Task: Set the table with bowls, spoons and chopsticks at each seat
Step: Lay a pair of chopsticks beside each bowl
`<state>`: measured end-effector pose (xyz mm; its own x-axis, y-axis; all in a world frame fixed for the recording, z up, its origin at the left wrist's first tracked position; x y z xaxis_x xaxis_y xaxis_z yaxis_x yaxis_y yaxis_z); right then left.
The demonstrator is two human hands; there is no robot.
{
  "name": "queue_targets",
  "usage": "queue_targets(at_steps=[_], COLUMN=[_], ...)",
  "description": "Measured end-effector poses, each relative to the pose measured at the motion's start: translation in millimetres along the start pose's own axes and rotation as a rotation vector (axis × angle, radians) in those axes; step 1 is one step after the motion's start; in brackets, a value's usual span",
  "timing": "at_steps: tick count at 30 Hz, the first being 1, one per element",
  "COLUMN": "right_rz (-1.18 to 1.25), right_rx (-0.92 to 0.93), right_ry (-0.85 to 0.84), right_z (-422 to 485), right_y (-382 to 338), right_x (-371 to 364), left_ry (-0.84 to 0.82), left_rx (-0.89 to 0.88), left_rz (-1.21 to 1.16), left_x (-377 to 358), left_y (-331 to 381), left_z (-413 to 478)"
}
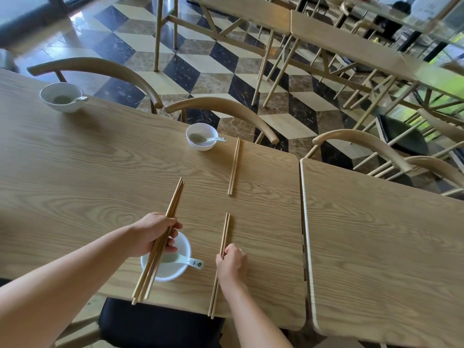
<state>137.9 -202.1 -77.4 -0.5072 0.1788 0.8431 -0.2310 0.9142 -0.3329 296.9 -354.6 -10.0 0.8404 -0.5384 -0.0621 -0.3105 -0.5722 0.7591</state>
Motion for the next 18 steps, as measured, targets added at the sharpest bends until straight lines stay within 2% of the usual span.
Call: queue_targets(at_steps=[18], right_rz=[-0.022], right_rx=[0.023], right_ry=[-0.032], right_z=[-4.5], right_y=[-3.1], right_x=[2.9], left_ry=[-0.006], left_rx=[-0.003], left_rz=[-0.001], left_x=[1.6], left_y=[2.9], left_z=[-4.0])
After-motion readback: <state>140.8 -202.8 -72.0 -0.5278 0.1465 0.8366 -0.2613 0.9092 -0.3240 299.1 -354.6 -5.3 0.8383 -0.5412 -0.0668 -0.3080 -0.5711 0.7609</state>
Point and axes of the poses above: each hand's wrist, its own z-axis towards the middle knuckle, its own x-axis out of the back of the hand, y = z × x, the point moved 3 cm from there along z, towards the middle knuckle, and after that the axes turned 15 degrees about -x, right-handed, at the moved point
